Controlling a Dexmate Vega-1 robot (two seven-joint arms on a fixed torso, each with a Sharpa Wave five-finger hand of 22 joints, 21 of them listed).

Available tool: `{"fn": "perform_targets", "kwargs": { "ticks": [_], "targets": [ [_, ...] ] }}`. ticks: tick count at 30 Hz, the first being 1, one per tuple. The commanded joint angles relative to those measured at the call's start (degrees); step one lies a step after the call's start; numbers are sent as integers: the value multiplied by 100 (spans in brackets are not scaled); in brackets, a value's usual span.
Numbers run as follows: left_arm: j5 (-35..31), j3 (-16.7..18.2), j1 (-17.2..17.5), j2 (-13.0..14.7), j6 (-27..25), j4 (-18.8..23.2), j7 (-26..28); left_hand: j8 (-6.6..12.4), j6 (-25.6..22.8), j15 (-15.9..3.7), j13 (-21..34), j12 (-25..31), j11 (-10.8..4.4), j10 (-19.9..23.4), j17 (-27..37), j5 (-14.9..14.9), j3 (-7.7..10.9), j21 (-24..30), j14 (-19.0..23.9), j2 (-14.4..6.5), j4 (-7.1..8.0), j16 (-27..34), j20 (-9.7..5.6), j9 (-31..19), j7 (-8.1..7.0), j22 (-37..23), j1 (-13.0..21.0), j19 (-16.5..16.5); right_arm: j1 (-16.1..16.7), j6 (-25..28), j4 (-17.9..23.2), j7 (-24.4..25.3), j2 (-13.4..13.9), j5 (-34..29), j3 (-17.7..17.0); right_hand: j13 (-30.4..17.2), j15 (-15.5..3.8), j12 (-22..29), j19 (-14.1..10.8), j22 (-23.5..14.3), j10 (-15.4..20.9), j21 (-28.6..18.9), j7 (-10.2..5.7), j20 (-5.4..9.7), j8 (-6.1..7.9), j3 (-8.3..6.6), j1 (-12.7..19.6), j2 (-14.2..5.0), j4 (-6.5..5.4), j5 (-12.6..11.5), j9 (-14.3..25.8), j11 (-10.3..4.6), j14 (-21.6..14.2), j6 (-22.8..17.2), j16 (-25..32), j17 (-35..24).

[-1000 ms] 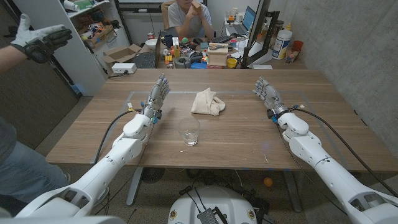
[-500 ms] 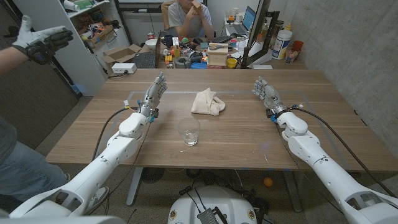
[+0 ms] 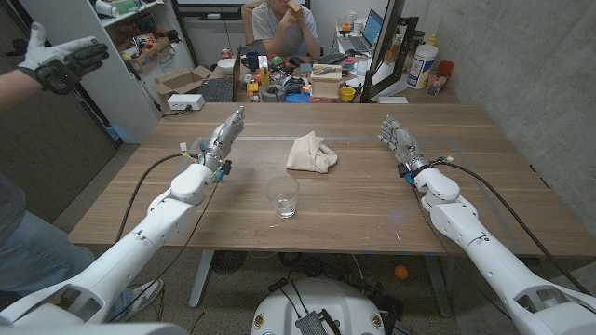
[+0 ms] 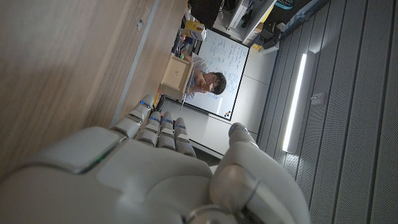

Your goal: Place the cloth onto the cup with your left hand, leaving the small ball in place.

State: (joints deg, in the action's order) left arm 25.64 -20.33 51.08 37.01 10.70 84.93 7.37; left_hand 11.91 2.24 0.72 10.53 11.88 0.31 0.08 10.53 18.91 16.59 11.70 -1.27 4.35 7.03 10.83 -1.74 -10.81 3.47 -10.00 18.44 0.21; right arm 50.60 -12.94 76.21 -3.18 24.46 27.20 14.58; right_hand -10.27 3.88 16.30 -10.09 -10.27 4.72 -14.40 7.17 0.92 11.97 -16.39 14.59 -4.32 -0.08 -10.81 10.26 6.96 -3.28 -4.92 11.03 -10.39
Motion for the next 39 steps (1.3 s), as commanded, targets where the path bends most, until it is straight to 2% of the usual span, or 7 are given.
{"fn": "perform_targets", "kwargs": {
  "ticks": [1, 9, 10, 12, 15, 25, 39],
  "targets": [
    [-653, -103, -87, 444, -413, 355, 129, 13, -37, 24, 33, 28, -24, 37, 10, 33, 28, 36, 53, -81, -16, 48, -50, -7, -2, -26, 15, -27, 44, -26, 167, 227, 71, -247, 47, -9, 30, -9, -56, -22, 19, 19, 51, 7, -8, 0, 0, 12, 27, -35, 29, 6, -61, -39, 25, -15],
    [-963, -200, -224, 563, -316, 362, -75, 11, -47, -7, 34, 31, -70, 60, 7, 50, 52, 34, 82, -121, -51, 48, -41, -7, -20, -25, 84, -37, 94, 9, 297, 379, 109, -368, 99, -10, 21, -9, -74, -22, 72, 27, 22, -1, -2, 12, -8, 25, 34, -36, 29, 7, -88, -82, 27, -14],
    [-1025, -221, -258, 579, -309, 365, -98, 8, -41, -15, 35, 30, -77, 59, 6, 53, 57, 33, 86, -127, -59, 48, -42, -7, -28, -25, 98, -37, 103, -3, 311, 406, 104, -382, 104, -10, 11, -3, -79, -22, 110, 32, -9, -2, -1, 15, -6, 30, 41, -37, 29, -1, -96, -94, 25, -12],
    [-1123, -257, -324, 595, -283, 350, -152, 5, -35, -8, 35, 24, -78, 48, 5, 58, 65, 31, 95, -137, -72, 48, -34, -8, -37, -25, 123, -37, 117, -20, 341, 439, 94, -391, 111, -11, 5, -18, -88, -23, 154, 52, -199, -8, 35, 23, -9, 30, 53, -43, 31, -7, -109, -237, 17, -10],
    [-1372, -336, -450, 627, -222, 303, -193, 7, -47, 11, 35, 10, -18, 21, 3, 70, 82, 27, 113, -157, -104, 47, -25, -8, -35, -24, 180, -36, 134, -88, 361, 519, 46, -392, 106, -11, -17, -11, -102, -23, 206, 57, -222, -12, 36, 27, -4, 37, 65, -45, 30, -40, -138, -266, 20, -7],
    [-2355, -531, -700, 855, -209, 386, -169, 18, -79, -3, 39, 24, -88, 82, -3, 115, 140, 23, 183, -194, -232, 50, -11, -12, -31, -21, 395, -61, 265, -103, 544, 759, 9, -386, 72, -11, -20, -17, -130, -24, 255, 63, -229, -9, 41, 41, -12, 51, 74, -45, 30, -42, -166, -326, 20, -7],
    [-3631, -735, -817, 1318, -564, 963, -401, 7, -24, 2, 52, 12, -123, 87, 6, 171, 232, 97, 307, -200, -490, 61, 87, -27, -21, -44, 806, -282, 362, -171, 638, 983, -101, -392, 99, -12, -33, -12, -150, -26, 389, 88, -243, -12, 37, 57, -10, 69, 100, -46, 31, -58, -232, -410, 21, -3]
  ]
}}
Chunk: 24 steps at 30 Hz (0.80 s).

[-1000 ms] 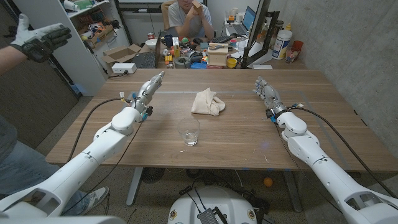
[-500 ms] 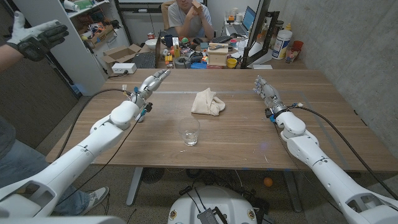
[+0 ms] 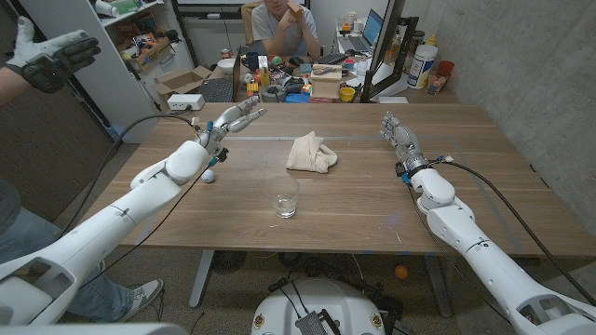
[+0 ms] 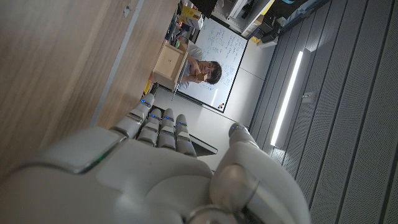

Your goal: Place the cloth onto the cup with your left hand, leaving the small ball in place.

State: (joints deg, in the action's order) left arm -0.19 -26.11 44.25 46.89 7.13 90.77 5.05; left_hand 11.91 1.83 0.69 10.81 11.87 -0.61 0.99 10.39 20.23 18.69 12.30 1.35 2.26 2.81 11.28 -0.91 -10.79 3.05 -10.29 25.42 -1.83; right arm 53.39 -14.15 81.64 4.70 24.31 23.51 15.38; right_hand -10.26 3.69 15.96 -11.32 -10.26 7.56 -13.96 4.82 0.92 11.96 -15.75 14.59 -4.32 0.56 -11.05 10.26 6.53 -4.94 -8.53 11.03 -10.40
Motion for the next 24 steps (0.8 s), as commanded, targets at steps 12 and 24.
{"fn": "perform_targets", "kwargs": {
  "ticks": [12, 24],
  "targets": [
    [-2047, -231, -247, 437, -282, 749, -194, 38, -5, -4, 58, 38, -97, 167, 64, 85, 60, 344, 513, 61, -428, 117, 1288, -65, -182, -67, 697, -1130, 160, -126, 145, 252, -103, -49, 67, -14, -17, 17, -42, -28, 161, 56, -19, -29, 34, 3, -11, 79, 50, -24, 32, -20, -96, -96, 18, -2],
    [-3494, -581, -590, 311, -477, 882, -62, 230, -605, 90, 76, 207, -335, 817, 72, 56, -78, 566, 1123, 163, -437, 206, 1312, -61, -591, -44, 709, -2122, 230, -163, 112, 302, -103, -21, 45, -15, -5, 0, -48, -30, 181, 69, -65, -48, 34, 13, -10, 91, 64, -26, 33, -19, -102, -142, 9, -1]
  ]
}}
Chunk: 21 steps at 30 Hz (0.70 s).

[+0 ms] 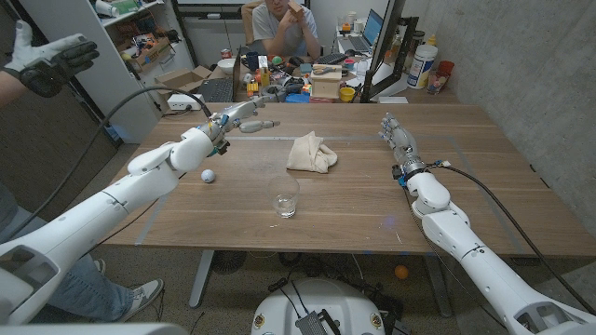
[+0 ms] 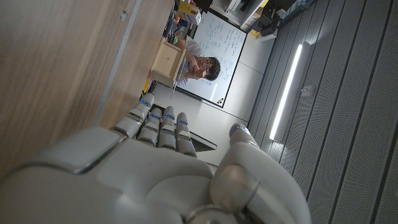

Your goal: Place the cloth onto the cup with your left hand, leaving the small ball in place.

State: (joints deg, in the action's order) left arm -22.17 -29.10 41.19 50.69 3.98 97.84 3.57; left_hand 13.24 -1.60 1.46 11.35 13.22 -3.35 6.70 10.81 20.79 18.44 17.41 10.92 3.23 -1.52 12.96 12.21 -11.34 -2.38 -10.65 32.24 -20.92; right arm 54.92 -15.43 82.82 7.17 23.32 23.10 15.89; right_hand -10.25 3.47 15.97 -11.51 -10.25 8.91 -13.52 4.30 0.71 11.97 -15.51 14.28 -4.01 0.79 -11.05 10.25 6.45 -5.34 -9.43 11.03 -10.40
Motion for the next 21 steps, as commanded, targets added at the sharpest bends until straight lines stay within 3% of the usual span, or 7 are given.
{"fn": "perform_targets", "kwargs": {
  "ticks": [1, 9, 11, 14, 17, 19, 21],
  "targets": [
    [-1306, -273, -279, -75, -159, 174, 81, 104, -294, 10, 22, 80, -96, 293, 29, 2, -61, 62, 191, 76, -9, 36, 2, -6, -71, -5, 33, -264, 77, -35, -6, 56, -3, 20, -6, -16, 17, 0, -29, -30, 47, 25, -10, -28, 35, -10, 21, 60, 41, -26, 34, -11, -63, -56, 8, -1],
    [-2002, -565, -674, -258, -27, 60, -57, 179, -545, -19, 27, 84, -148, 399, 29, 8, -88, 71, 335, 110, -30, 47, 4, -4, -139, 4, 65, -426, 114, -59, 28, 87, 25, 42, -59, -16, 16, -6, -30, -31, 64, 32, -32, -36, 28, -6, 23, 63, 48, -27, 34, -16, -65, -64, 3, -1],
    [-2120, -624, -762, -295, 22, 36, -126, 210, -653, -32, 28, 80, -175, 430, 28, 11, -94, 73, 373, 125, -48, 40, 6, -3, -282, 8, 94, -490, 121, -62, 43, 93, 39, 41, -72, -17, 10, -9, -30, -31, 64, 34, -34, -37, 27, -5, 22, 65, 50, -27, 35, -20, -59, -67, 0, 0],
    [-2284, -731, -926, -333, 202, -45, -226, 217, -692, -64, 30, 93, -210, 492, 27, 14, -96, 71, 417, 133, -60, 44, 7, -1, -324, 11, 116, -528, 133, -52, 66, 100, 58, 48, -89, -17, 14, -14, -33, -32, 69, 37, -36, -38, 23, -2, 22, 67, 53, -28, 35, -22, -62, -69, -1, -1],
    [-2295, -839, -1119, -379, 608, -248, -276, 199, -677, -80, 30, 87, -337, 519, 26, 19, -96, 66, 437, 141, -82, 32, 6, 1, -345, 14, 154, -574, 146, -36, 88, 101, 79, 56, -103, -17, 13, -17, -34, -32, 71, 39, -37, -39, 21, -1, 22, 68, 55, -28, 35, -20, -64, -72, -2, -1],
    [-2250, -910, -1245, -432, 895, -416, -336, 171, -635, -111, 31, 64, -480, 516, 26, 30, -82, 54, 465, 139, -116, 20, 6, 3, -248, 20, 222, -620, 154, -22, 98, 105, 86, 66, -113, -17, 15, -20, -34, -32, 72, 41, -41, -42, 20, 1, 22, 69, 57, -28, 35, -20, -64, -76, -3, -1],
    [-2285, -987, -1359, -483, 1111, -554, -394, 160, -619, -133, 32, 56, -526, 519, 27, 34, -77, 52, 502, 141, -131, 25, 1, 4, -235, 22, 251, -648, 160, -10, 107, 114, 92, 69, -121, -17, 15, -22, -34, -32, 73, 42, -43, -41, 19, 2, 21, 70, 57, -28, 36, -20, -63, -75, -4, -1]
  ]
}}
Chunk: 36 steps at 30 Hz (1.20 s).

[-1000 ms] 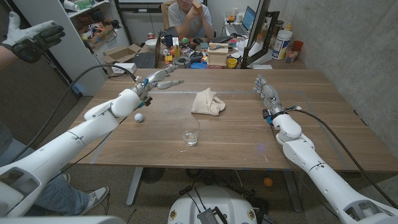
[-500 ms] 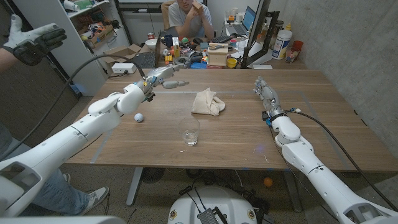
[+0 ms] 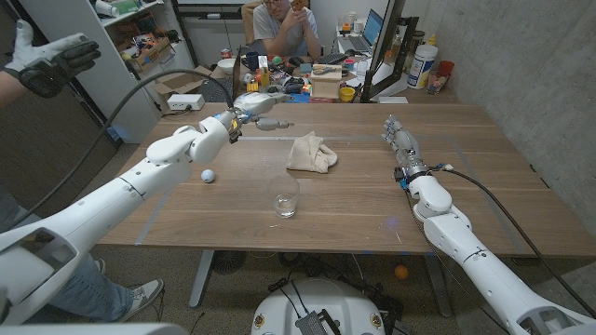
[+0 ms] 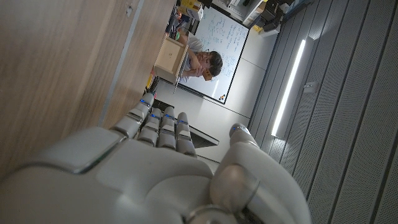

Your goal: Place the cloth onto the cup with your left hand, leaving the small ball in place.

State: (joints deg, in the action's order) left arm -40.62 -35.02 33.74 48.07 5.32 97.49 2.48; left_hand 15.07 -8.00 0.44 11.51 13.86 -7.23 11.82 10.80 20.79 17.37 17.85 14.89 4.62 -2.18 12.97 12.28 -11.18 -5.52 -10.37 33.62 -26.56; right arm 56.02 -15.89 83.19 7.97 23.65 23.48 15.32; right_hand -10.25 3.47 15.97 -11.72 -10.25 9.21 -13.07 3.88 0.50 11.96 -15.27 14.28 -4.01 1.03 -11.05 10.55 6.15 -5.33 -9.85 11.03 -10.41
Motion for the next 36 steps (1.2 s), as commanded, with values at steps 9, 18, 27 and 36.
{"fn": "perform_targets", "kwargs": {
  "ticks": [9, 18, 27, 36],
  "targets": [
    [-526, -621, -995, -435, 1667, -1014, -497, -62, 60, -50, 29, -24, -59, 56, 26, 42, 9, 54, 200, 102, -157, 11, -50, -8, 78, 4, 235, -373, 99, 127, 124, 74, 81, 59, -94, -18, 14, -30, -17, -33, 57, 5, -1, -20, 12, -18, 20, 71, 39, -29, 7, 3, -66, -41, -8, -1],
    [-637, -715, -1044, -566, 1733, -1302, -583, -70, 42, -21, 42, -30, -101, 95, 29, 63, -25, 92, 250, 206, -225, -3, -54, -7, 72, 11, 310, -609, 143, 204, 145, 85, 95, 78, -112, -19, 22, -38, -15, -34, 73, 14, -1, -33, 6, -13, 13, 71, 41, -30, 8, 2, -72, -51, -8, -3],
    [-795, -1052, -1339, -853, 2001, -1829, -701, -54, -40, 1, 55, -31, -190, 149, 40, 103, -64, 76, 247, 284, -271, -32, -12, -11, -85, 24, 361, -748, 99, 240, 121, 72, 78, 58, -85, -20, 24, -50, -15, -35, 79, 22, 0, -38, -2, -7, 7, 70, 42, -31, 9, 4, -77, -55, -10, -5],
    [-774, -1336, -1706, -1213, 2285, -2449, -654, -42, -97, -11, 63, -16, -174, 221, 48, 122, -95, 59, 290, 320, -281, -30, -11, -13, -80, 29, 367, -817, 158, 244, 132, 89, 108, 59, -123, -21, 28, -63, -16, -35, 86, 30, -2, -46, -11, -2, 2, 70, 46, -32, 10, -6, -77, -58, -13, -6]
  ]
}}
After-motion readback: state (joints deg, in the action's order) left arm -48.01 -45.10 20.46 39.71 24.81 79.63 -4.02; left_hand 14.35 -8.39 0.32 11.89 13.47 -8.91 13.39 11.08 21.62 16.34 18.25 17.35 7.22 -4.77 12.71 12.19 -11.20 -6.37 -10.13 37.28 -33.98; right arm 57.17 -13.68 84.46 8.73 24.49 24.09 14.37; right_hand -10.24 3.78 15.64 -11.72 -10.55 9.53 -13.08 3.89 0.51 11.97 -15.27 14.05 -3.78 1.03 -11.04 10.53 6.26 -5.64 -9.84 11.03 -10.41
